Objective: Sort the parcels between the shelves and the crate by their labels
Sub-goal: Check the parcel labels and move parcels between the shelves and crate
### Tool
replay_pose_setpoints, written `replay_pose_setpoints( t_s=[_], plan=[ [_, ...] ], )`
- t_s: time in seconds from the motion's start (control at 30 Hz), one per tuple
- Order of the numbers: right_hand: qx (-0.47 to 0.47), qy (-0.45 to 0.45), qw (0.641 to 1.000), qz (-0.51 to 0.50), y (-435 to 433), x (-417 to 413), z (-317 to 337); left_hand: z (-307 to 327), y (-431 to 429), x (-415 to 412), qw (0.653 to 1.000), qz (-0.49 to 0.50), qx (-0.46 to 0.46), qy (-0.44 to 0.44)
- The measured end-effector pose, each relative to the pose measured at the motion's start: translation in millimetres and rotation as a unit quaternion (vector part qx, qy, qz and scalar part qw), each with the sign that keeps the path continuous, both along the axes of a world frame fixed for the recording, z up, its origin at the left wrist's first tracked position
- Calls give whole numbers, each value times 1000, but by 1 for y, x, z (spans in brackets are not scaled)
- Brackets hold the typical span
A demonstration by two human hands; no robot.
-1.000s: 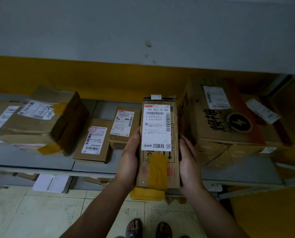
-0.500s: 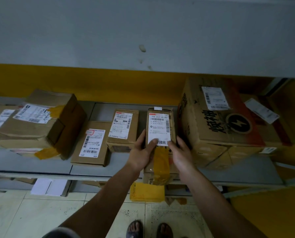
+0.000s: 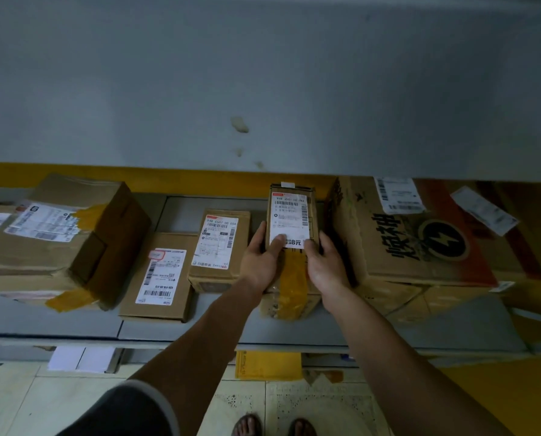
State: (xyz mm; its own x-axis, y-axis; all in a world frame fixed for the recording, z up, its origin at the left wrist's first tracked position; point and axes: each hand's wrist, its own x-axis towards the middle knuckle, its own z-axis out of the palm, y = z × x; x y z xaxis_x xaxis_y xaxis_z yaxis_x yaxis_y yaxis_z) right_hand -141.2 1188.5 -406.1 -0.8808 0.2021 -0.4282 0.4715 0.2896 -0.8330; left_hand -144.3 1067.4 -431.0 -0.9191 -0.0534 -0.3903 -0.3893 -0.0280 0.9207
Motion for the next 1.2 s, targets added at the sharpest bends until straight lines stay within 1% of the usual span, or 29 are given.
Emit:
replay_pose_setpoints(
  t_s=[0.17, 0.27, 0.33, 0.5, 0.6, 0.7, 0.8, 0.9, 1.07, 1.13, 1.2],
  plan=[
    [-6, 8, 1000, -15, 1, -18, -3, 6, 2, -16, 1000, 24, -4, -1],
    [-5, 21, 1000, -19, 2, -18, -2, 10, 2, -15, 998, 48, 28, -19],
    [13, 46, 999, -11, 4, -16, 1, 14, 1, -12, 995, 74, 53, -34],
    [72, 143, 987, 24, 1, -6, 25, 27, -15, 9, 989, 139, 49, -17],
    [55, 184, 980, 57, -9, 4, 37, 33, -28, 26, 984, 172, 45, 5],
    [20, 203, 974, 98, -25, 14, 38, 37, -37, 40, 979, 200, 27, 19],
    [-29, 198, 968, 149, -45, 26, 37, 39, -48, 51, 971, 235, 14, 28],
    [-83, 166, 966, 180, -64, 35, 29, 35, -61, 60, 965, 261, 12, 37],
    [-29, 120, 975, 187, -93, 46, 12, 25, -90, 62, 957, 287, -6, 34],
    [-22, 98, 982, 158, -106, 45, 9, 21, -102, 58, 962, 272, -11, 15],
    [-14, 87, 989, 123, -116, 44, 7, 21, -112, 56, 973, 230, 0, -15]
  ],
)
